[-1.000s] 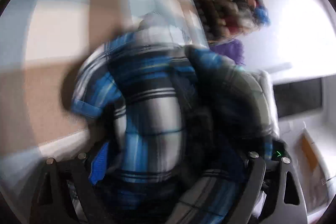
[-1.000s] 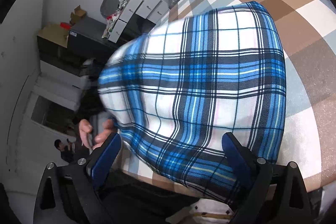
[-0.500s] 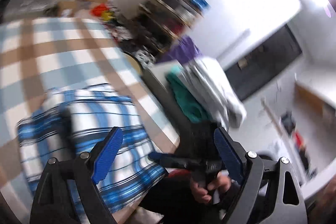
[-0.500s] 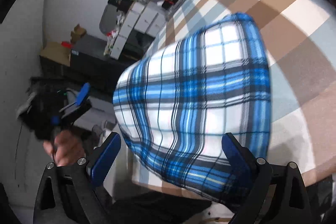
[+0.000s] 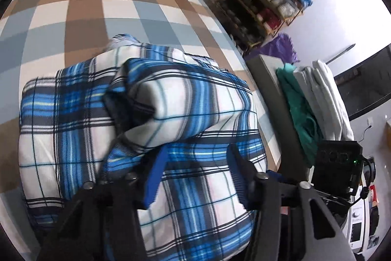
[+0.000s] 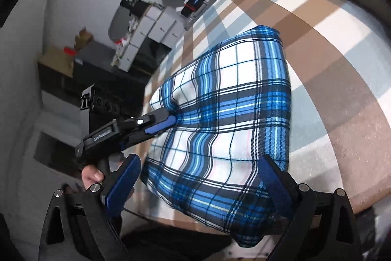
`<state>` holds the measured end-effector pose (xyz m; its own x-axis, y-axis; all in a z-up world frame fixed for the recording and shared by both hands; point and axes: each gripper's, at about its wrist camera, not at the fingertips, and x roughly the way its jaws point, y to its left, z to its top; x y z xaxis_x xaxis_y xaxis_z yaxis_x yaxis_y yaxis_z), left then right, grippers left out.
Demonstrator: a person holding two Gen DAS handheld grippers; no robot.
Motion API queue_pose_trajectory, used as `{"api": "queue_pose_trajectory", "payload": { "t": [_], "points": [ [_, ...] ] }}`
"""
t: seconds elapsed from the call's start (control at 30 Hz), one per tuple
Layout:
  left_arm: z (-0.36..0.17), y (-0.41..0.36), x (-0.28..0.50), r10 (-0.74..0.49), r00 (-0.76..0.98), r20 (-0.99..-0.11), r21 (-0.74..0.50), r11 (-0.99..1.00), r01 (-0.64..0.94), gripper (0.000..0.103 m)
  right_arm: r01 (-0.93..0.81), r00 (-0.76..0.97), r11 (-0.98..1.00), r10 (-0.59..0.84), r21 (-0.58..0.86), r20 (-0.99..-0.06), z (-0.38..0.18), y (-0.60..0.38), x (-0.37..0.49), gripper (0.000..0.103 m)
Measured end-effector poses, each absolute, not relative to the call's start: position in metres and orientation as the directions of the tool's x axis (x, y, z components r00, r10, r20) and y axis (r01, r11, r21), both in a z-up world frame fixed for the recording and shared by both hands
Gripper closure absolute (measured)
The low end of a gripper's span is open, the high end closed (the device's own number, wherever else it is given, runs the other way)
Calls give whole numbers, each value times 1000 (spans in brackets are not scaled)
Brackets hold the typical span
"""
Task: Fold large clothes
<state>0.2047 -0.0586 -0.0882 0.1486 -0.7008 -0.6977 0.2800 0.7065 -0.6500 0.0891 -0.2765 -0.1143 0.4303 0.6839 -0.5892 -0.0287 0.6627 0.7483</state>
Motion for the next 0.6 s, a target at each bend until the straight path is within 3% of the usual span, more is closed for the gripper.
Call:
{"api": "queue_pose_trajectory", "payload": {
  "t": [0.07,0.23,0.3,0.33,0.37,0.43,0.6],
  "points": [
    [-86,-46,196,-731,168,-662,-689,681,249,62,-64,431,719,646,692,-631,-105,-272,95,5],
    [-85,-30,186,-742,212,-636,-723,669,170,62,-277,419,883,467,380,-779,-74,-223,151,9],
    [-77,-21,176,-733,231,-640,-718,678,159,61,-328,354,889,431,321,-830,-76,-193,182,19],
    [-78,-23,176,-730,238,-641,-717,680,156,60,-349,316,886,419,306,-852,-80,-177,198,33],
    [-77,-20,173,-731,245,-637,-719,678,152,55,-359,291,886,407,295,-866,-85,-166,210,39],
    [-82,-9,167,-741,250,-624,-731,666,148,41,-355,224,899,350,258,-910,-105,-142,235,39],
    [-91,-12,163,-687,229,-689,-680,723,121,40,-370,147,920,191,125,-970,-132,-111,256,39]
  ]
}}
